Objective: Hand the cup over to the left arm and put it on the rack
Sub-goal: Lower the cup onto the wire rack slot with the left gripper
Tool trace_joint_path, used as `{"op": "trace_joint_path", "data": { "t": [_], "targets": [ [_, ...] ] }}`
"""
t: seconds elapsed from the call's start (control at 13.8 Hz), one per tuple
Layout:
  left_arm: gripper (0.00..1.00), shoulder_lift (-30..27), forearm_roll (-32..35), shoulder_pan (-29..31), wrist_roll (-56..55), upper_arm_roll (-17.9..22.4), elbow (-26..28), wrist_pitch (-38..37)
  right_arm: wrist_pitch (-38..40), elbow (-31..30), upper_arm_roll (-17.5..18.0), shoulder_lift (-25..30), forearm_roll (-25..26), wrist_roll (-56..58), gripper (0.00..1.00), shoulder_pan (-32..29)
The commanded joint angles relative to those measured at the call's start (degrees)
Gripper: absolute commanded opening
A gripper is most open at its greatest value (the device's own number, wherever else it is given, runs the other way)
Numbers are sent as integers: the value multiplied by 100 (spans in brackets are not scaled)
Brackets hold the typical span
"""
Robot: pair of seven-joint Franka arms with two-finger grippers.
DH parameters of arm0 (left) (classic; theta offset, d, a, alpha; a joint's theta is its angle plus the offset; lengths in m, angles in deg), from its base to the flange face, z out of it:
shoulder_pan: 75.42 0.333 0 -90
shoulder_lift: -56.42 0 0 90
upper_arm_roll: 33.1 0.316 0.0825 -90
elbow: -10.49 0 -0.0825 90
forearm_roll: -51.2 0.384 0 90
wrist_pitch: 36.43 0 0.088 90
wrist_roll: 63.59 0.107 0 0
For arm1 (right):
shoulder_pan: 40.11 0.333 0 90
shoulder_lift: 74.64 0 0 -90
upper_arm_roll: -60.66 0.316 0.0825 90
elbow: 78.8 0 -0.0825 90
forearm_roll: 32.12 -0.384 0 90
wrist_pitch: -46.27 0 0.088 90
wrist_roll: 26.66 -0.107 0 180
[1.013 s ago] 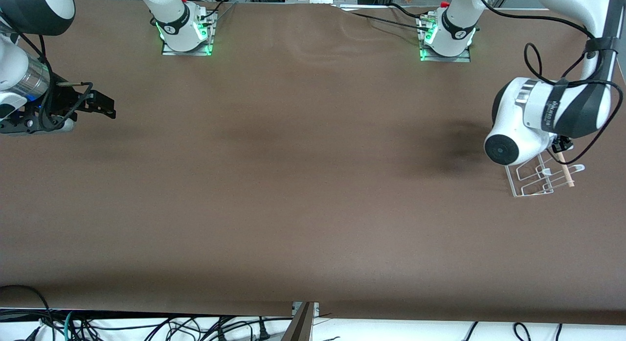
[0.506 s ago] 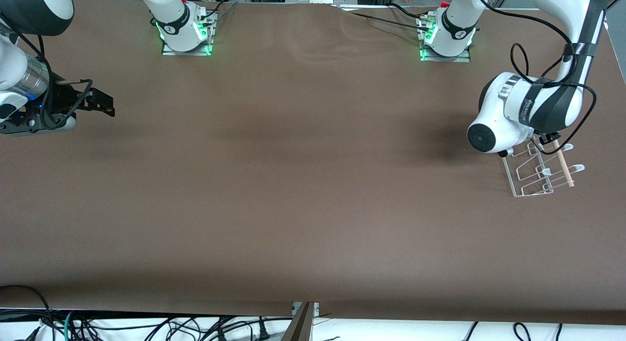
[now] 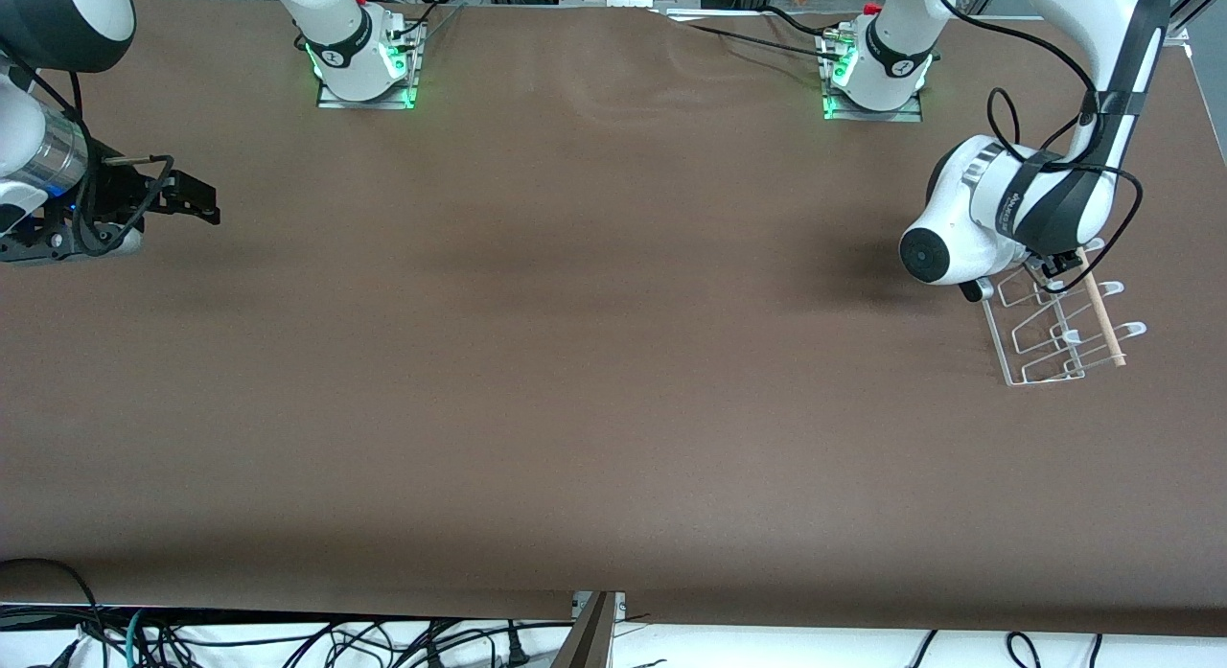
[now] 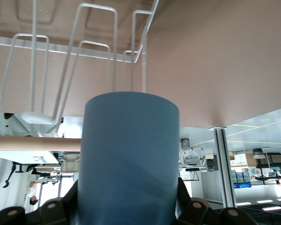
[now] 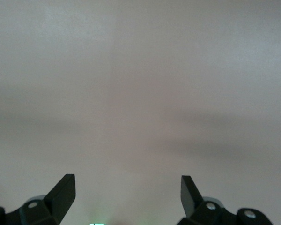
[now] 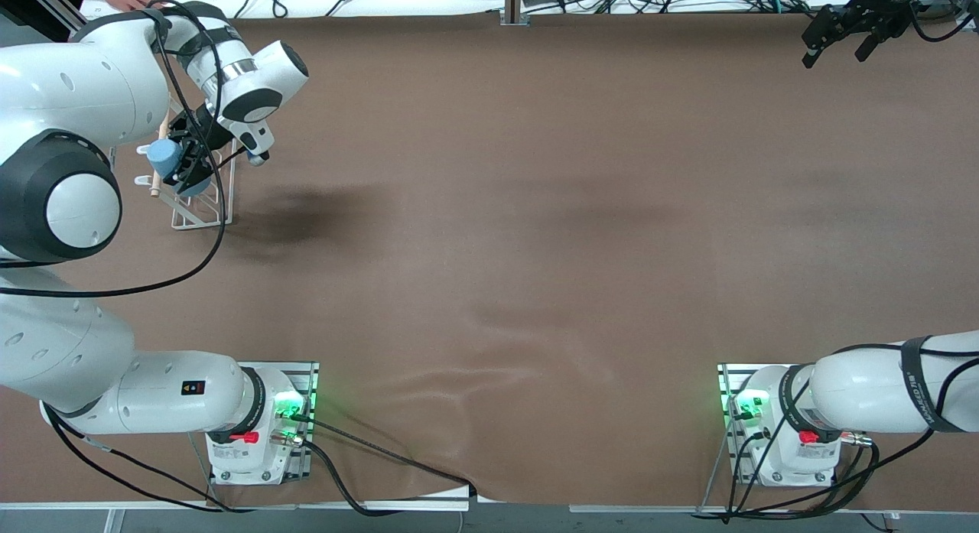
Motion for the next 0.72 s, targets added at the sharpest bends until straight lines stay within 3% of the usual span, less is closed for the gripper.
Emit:
{"op": "trace_joint_path", "data": {
  "t": [0.0, 0.36, 0.43, 0.51, 0.58, 0.65],
  "targets": [
    [0, -119, 202, 211, -37, -37, 152, 238, 36, 305, 5, -114, 31, 31, 99, 56],
    [1, 74, 290, 290, -90, -37, 178, 572, -34, 420, 49, -105, 22, -48, 99, 56],
    [2, 92, 290, 290, -125, -37, 178, 573, -34, 429, 49, -96, 5, -57, 99, 56],
    [10, 101, 290, 290, -125, -37, 178, 581, -43, 438, 66, -79, 5, -74, 99, 65],
    [40, 101, 290, 290, -125, -37, 169, 590, -52, 473, 67, -87, 5, -83, 99, 65],
    [99, 93, 307, 282, -125, -37, 169, 590, -52, 499, 58, -114, -21, -144, 99, 65]
  ]
}}
